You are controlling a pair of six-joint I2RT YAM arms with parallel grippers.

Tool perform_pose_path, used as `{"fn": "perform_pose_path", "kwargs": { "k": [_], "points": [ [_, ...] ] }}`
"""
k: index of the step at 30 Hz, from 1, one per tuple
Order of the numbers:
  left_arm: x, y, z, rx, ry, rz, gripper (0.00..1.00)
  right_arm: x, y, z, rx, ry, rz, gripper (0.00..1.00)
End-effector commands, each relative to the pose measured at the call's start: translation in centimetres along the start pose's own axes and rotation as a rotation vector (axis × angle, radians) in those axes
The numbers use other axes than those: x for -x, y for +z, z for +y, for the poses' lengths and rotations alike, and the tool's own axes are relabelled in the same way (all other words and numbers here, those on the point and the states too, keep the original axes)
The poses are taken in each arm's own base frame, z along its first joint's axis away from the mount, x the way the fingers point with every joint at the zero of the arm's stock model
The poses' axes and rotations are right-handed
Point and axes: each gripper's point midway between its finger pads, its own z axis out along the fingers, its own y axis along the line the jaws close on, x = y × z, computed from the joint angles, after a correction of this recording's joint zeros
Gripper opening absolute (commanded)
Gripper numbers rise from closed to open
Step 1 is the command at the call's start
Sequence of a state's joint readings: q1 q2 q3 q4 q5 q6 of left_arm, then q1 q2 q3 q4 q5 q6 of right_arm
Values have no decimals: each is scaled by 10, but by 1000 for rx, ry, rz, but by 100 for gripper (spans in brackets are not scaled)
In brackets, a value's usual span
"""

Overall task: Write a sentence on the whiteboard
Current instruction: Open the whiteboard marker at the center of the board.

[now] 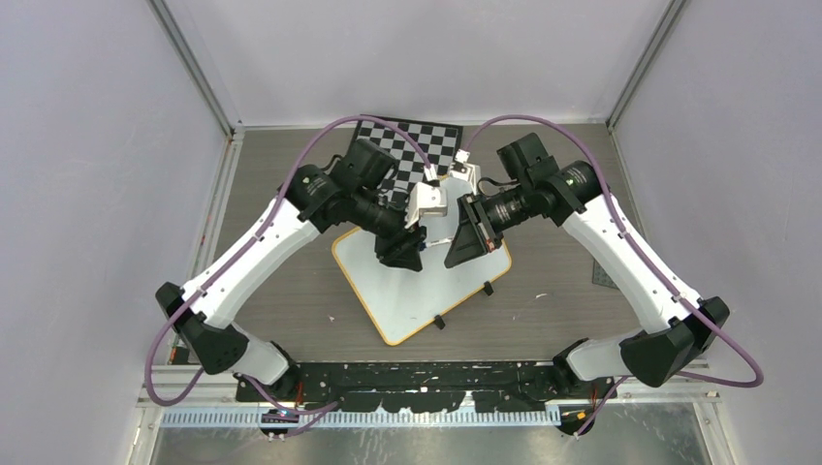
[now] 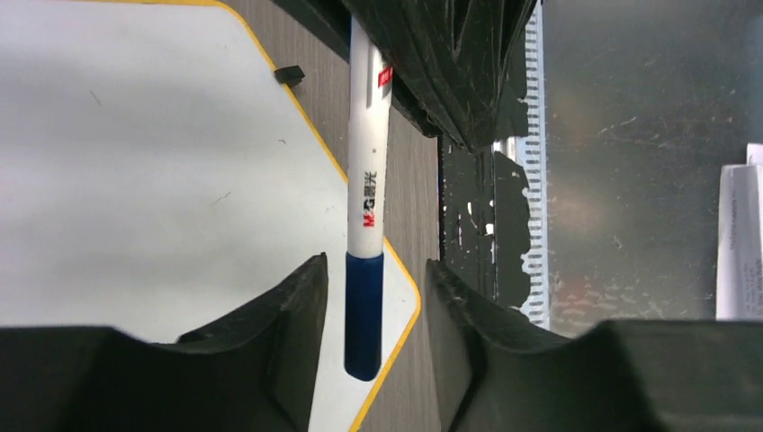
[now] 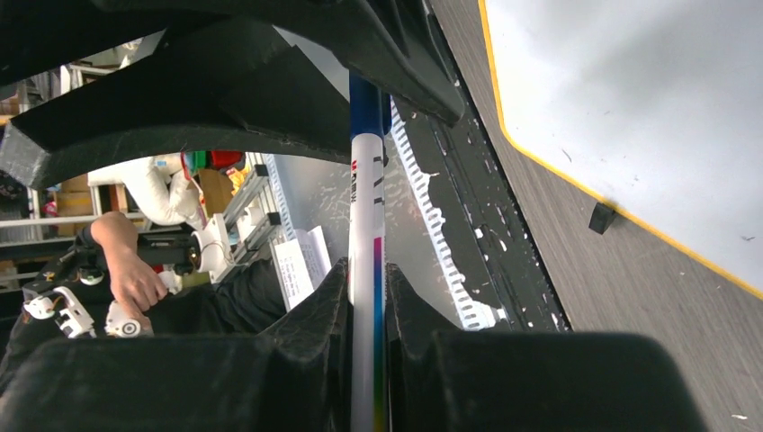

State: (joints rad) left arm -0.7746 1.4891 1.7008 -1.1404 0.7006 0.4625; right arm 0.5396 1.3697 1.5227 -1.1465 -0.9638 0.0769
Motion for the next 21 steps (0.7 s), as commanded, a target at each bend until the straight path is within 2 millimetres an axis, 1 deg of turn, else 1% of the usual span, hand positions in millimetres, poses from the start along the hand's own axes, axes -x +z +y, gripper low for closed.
{"fn": "perform_pose_path", "kwargs": {
  "k": [1, 3, 5, 8, 10, 12, 13, 14, 16, 17, 18, 21],
  "points": [
    [19, -25, 3, 63, 14, -125, 49, 22, -13, 13, 2, -88, -89, 0],
    [19, -28, 4, 66, 10, -146, 48, 24, -13, 15, 15, -89, -98, 0],
    [20, -29, 4, 70, 12, -159, 43, 26, -13, 16, 26, -87, -105, 0],
    [24, -31, 5, 66, 1, -183, 29, 25, -12, 16, 32, -84, -104, 0],
    [25, -30, 6, 60, -3, -187, 19, 23, -12, 20, 59, -80, -98, 0],
    [25, -28, 8, 57, -12, -185, 11, 20, -12, 25, 86, -81, -91, 2],
    [25, -27, 8, 57, -10, -185, 7, 18, -13, 26, 89, -85, -88, 6],
    [24, -27, 7, 49, -1, -184, 1, 16, -13, 25, 88, -89, -81, 19],
    [23, -27, 3, 25, 12, -178, 0, 11, -13, 24, 86, -92, -64, 46],
    [21, -26, 2, 19, 11, -173, 0, 9, -13, 23, 83, -91, -58, 53],
    [20, -26, 1, 12, 13, -167, 0, 8, -13, 22, 79, -89, -53, 56],
    [16, -24, -2, -8, 13, -157, 0, 7, -13, 19, 62, -91, -45, 55]
  ]
}}
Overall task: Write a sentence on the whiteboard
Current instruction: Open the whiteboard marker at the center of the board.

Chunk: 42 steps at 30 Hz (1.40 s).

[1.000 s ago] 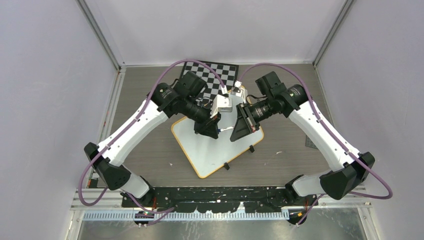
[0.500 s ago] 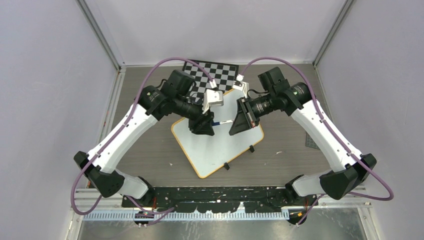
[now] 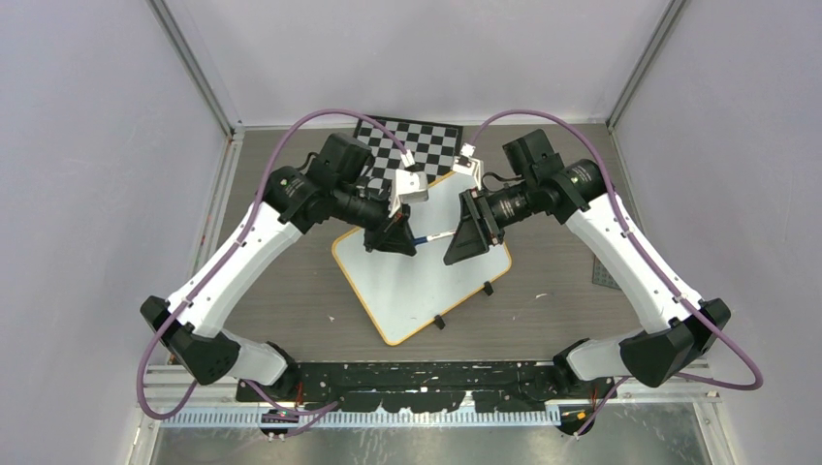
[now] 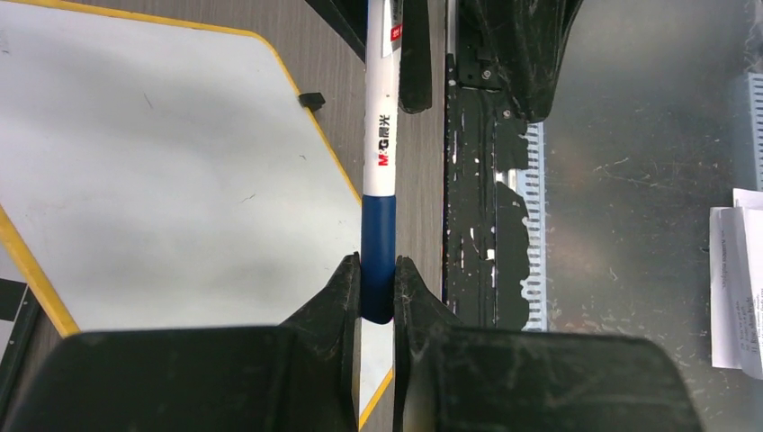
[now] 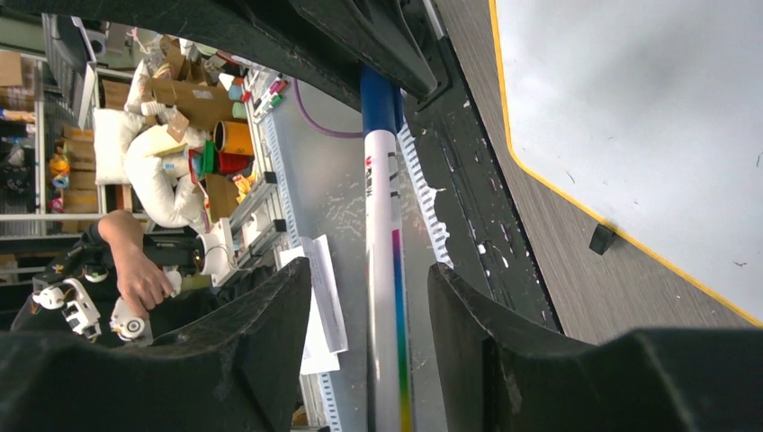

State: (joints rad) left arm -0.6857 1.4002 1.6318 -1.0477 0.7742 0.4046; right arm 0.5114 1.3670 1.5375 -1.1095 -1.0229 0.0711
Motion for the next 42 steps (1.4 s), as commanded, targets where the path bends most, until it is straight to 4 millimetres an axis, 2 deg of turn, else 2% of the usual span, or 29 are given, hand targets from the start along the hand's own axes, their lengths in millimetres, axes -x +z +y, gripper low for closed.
{"fn": "perform_pose_path", "kwargs": {
  "k": [1, 4, 8, 14, 17, 23, 33, 35, 38, 40, 42],
  "points": [
    [6, 1, -8, -57, 38, -31, 0, -4, -6, 13, 16, -53, 1, 53],
    [4, 2, -10, -74, 38, -23, 0, -3, -6, 13, 21, -52, 1, 50],
    [3, 2, -16, -116, 29, -11, 0, -3, -5, 12, 26, -48, 16, 50],
    [-2, 5, -12, -98, 13, 5, 0, -5, -6, 14, 39, -50, 30, 52],
    [1, 5, -8, -81, 0, -3, 0, -5, -5, 14, 32, -55, 29, 43],
    [8, 9, -7, -88, -25, -15, 0, -6, -1, 9, 1, -56, 34, 40],
    [18, 8, -14, -103, -13, -53, 1, -5, 3, 10, 20, -59, 44, 13],
    [17, 6, -11, -82, -18, -49, 14, -5, 2, 12, 23, -63, 42, 1],
    [15, 3, -11, -69, -17, -58, 43, -3, 0, 14, 19, -86, 28, 0],
    [15, 3, -8, -52, -19, -75, 51, -2, 0, 15, 14, -79, 19, 0],
    [14, 3, -7, -45, -25, -77, 52, -1, -1, 16, 16, -75, 9, 0]
  ]
}}
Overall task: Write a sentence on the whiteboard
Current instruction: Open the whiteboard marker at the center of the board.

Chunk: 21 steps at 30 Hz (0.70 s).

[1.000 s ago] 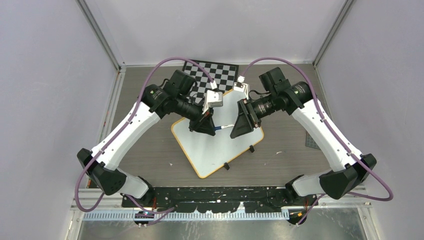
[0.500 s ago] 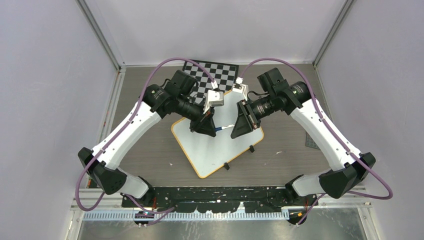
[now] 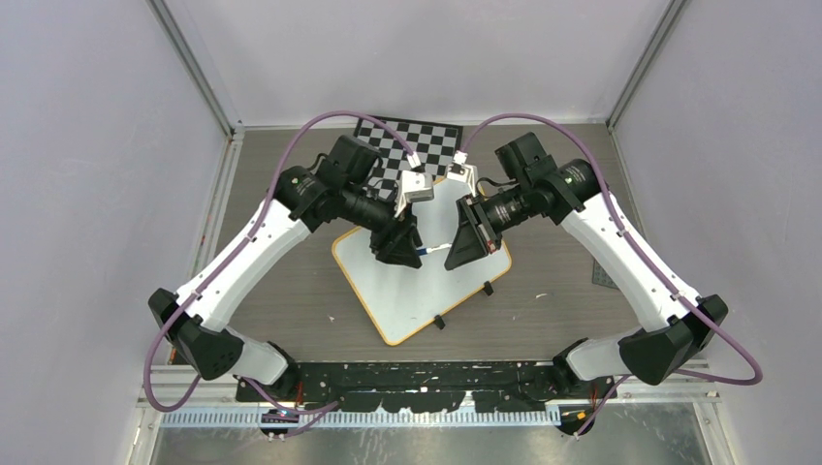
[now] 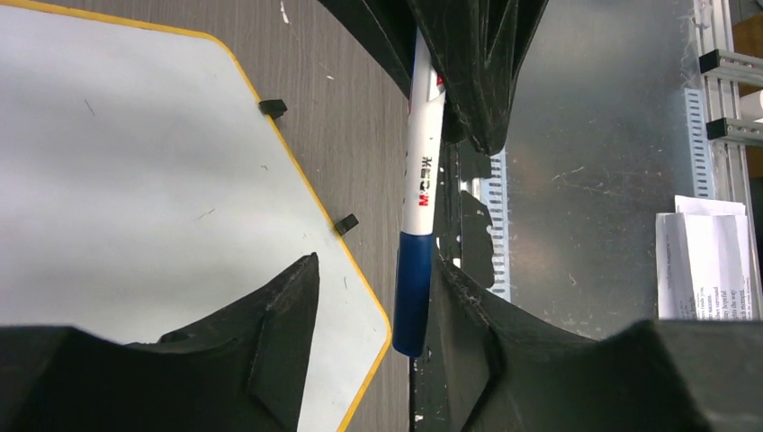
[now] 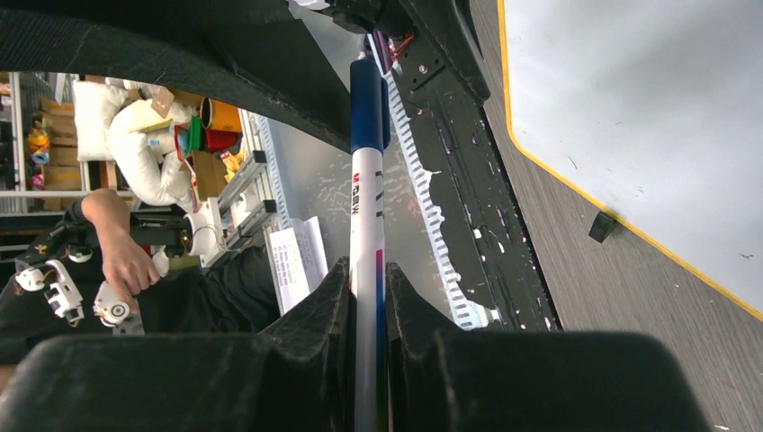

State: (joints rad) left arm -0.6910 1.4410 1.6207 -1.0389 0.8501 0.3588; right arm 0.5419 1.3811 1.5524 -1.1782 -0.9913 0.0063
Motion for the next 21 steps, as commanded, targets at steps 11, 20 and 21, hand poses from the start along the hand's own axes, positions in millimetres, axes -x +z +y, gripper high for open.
{"fn": "perform_pose_path", "kwargs": {
  "k": [11, 20, 21],
  "points": [
    [39, -27, 28, 205, 59, -126, 44, 2, -5, 18, 49, -51, -23, 0],
    [34, -25, 16, 118, 31, -154, 41, 5, -6, 17, 29, -65, -31, 0],
    [31, -22, 10, 80, 29, -154, 42, 6, -6, 18, 28, -66, -35, 0]
  ]
}}
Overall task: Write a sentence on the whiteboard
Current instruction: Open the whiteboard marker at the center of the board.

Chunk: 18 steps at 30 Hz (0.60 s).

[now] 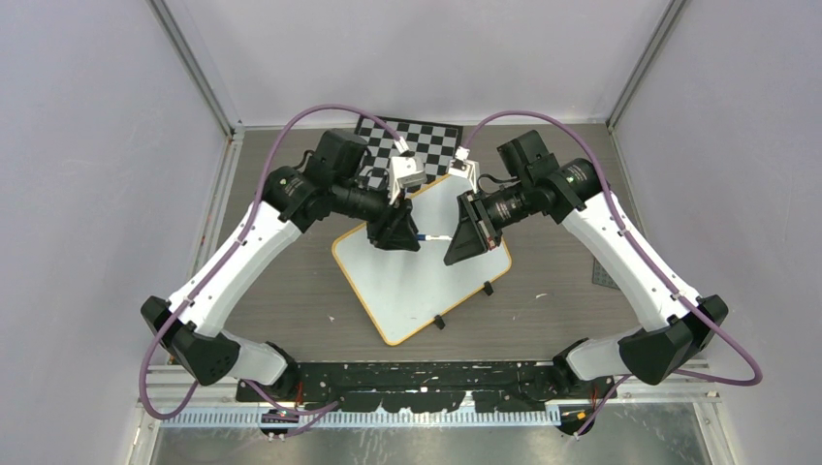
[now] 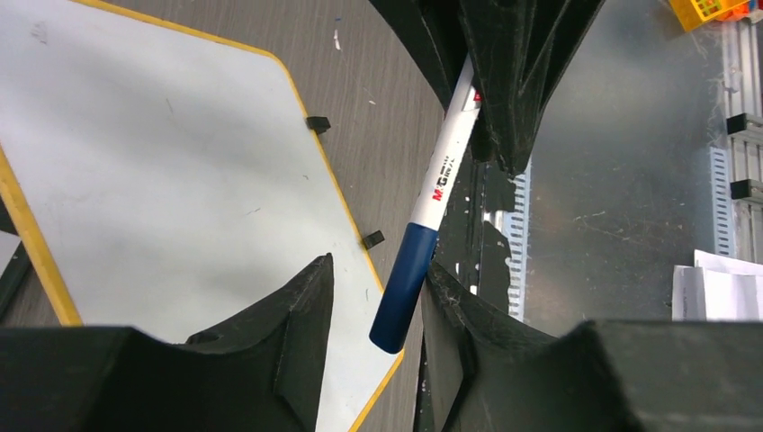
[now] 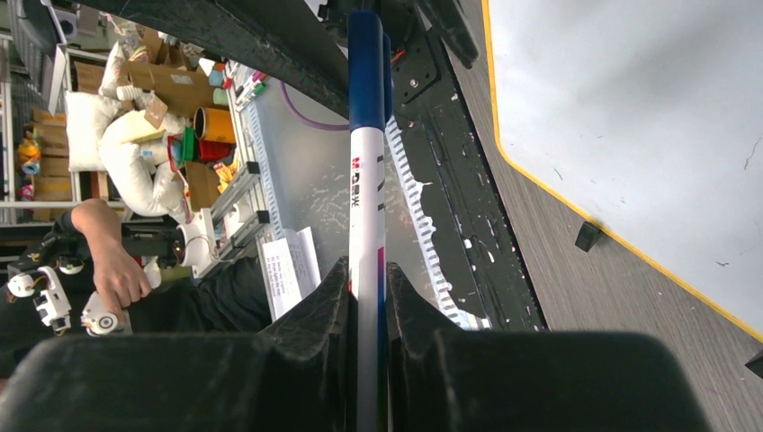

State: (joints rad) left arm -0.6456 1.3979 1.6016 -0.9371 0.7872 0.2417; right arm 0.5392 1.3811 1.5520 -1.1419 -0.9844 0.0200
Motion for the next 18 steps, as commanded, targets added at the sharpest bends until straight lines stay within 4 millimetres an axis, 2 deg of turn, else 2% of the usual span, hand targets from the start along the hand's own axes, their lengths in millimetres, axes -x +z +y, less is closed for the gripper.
{"fn": "perform_pose_path", "kwargs": {
  "k": [1, 4, 7, 13, 14, 16, 17, 18],
  "points": [
    [14, -5, -14, -82, 68, -85, 42, 2, -7, 21, 36, -55, -19, 0],
    [6, -1, -20, -131, 53, -78, 41, 5, -7, 22, 38, -56, -27, 0],
    [6, 0, -21, -144, 55, -81, 35, 7, -7, 22, 38, -55, -30, 0],
    [11, 2, -30, -191, 57, -91, 6, 7, -4, 22, 60, -41, -26, 1],
    [10, 3, -31, -198, 55, -89, 2, 9, -4, 21, 56, -37, -29, 9],
    [8, 6, -33, -208, 48, -81, 0, 10, -4, 20, 49, -35, -35, 31],
    [8, 8, -32, -210, 40, -79, 0, 12, -3, 19, 44, -29, -42, 38],
    [8, 9, -32, -208, 34, -80, 0, 14, -3, 18, 38, -28, -51, 40]
  ]
}}
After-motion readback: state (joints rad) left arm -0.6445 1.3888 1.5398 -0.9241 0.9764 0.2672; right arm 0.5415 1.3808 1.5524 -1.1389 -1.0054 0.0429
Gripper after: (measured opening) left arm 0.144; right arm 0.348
